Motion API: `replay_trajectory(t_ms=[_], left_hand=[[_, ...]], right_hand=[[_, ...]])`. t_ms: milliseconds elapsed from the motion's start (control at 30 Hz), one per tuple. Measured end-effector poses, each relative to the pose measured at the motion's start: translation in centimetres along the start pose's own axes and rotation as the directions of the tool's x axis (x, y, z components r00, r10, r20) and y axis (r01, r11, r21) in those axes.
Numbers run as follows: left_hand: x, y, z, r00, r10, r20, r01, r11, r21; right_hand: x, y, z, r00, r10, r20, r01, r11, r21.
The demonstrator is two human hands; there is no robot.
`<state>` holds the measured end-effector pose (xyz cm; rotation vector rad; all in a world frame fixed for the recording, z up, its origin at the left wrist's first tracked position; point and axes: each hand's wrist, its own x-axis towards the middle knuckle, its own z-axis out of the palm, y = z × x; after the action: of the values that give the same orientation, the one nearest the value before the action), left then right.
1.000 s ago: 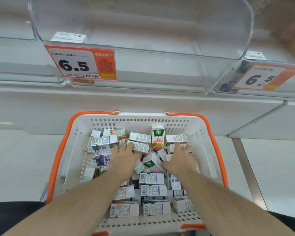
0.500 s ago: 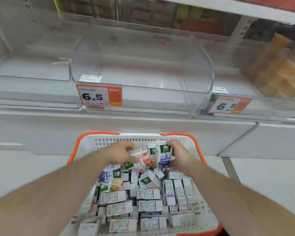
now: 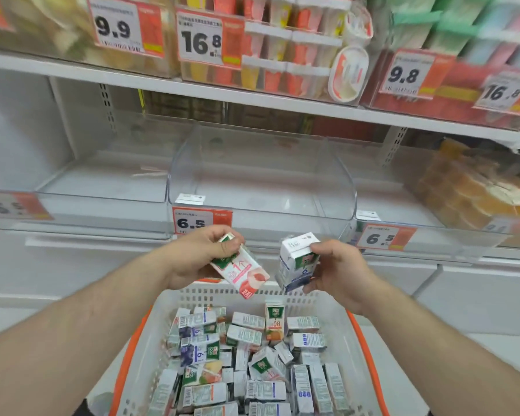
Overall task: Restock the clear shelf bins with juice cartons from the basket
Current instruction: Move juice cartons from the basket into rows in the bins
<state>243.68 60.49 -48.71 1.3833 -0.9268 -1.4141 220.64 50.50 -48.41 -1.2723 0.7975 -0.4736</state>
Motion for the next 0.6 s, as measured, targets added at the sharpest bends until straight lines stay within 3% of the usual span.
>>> replay_trajectory(t_ms=[200, 300, 367, 433, 500, 600], left_hand=[[0.8, 0.2, 1.7, 0.995, -0.038, -0.088, 0.036, 0.999, -0.017], [1.3, 0.2, 2.3, 0.975, 0.046, -0.219, -0.015, 0.99, 0.138], [1.7, 0.1, 3.1, 0.962, 0.137, -0.236, -0.067, 0.957, 0.281], [1.8, 0.2, 4.2, 0.954, 0.239, -0.182, -0.109, 0.84, 0.531], [2.1, 0.0, 5.6, 0.954, 0.283, -0.095, -0.12, 0.654, 0.747], [2.5, 0.2, 7.9, 0.925, 0.372, -0.08, -0.158, 0.567, 0.808]], right_hand=[[0.2, -0.9, 0.8, 0.982, -0.189, -0.023, 0.187, 0.981, -0.059], [0.4, -0.7, 0.4, 0.974, -0.21, -0.08, 0.203, 0.975, -0.088], [0.5, -0.8, 0.3, 0.971, -0.203, -0.126, 0.193, 0.977, -0.088], [0.4, -1.0, 0.4, 0.969, -0.179, -0.173, 0.169, 0.983, -0.069], [0.2, -1.2, 0.6, 0.968, -0.152, -0.199, 0.144, 0.988, -0.05], [-0.3, -1.6, 0.5, 0.974, -0.101, -0.202, 0.096, 0.995, -0.035]])
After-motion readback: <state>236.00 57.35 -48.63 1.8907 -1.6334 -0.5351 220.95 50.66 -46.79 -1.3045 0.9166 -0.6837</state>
